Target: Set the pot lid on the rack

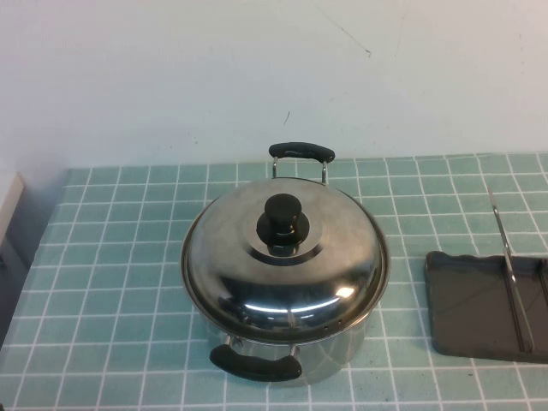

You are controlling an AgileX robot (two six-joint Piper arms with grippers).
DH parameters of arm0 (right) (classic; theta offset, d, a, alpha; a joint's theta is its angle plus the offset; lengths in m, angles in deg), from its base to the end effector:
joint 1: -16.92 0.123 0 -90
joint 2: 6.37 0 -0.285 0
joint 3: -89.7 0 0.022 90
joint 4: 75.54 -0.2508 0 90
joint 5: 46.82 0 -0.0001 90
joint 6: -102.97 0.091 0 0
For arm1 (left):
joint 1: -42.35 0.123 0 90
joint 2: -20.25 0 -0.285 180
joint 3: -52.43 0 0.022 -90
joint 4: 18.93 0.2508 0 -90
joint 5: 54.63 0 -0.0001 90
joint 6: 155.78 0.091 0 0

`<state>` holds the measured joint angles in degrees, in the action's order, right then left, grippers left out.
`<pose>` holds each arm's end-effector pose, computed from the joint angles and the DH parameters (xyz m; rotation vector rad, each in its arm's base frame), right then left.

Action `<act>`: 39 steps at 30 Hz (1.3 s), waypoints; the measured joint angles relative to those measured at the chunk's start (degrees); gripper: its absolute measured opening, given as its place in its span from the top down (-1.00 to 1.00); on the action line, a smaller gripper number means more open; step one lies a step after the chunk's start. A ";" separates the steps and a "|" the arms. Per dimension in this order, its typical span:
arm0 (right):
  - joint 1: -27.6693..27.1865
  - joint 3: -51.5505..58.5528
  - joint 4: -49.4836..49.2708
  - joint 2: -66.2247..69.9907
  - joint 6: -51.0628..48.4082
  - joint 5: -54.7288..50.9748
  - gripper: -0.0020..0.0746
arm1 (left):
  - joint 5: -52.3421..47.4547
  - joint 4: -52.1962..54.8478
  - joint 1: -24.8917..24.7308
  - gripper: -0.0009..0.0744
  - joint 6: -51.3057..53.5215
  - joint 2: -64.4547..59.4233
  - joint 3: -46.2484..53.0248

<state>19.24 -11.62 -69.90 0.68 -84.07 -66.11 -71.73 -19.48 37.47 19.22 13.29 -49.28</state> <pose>0.0536 -0.0008 0.1751 -0.2117 1.8217 -0.1530 0.0539 -0.0049 0.1807 -0.0080 1.7883 -0.1330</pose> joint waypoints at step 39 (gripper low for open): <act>-4.64 0.00 -1.03 0.00 -2.26 0.06 0.95 | 0.00 -0.03 0.00 0.98 -0.11 0.00 0.00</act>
<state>14.60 -11.62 -70.93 0.68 -86.33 -66.05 -71.73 -19.51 37.47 19.11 13.29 -49.28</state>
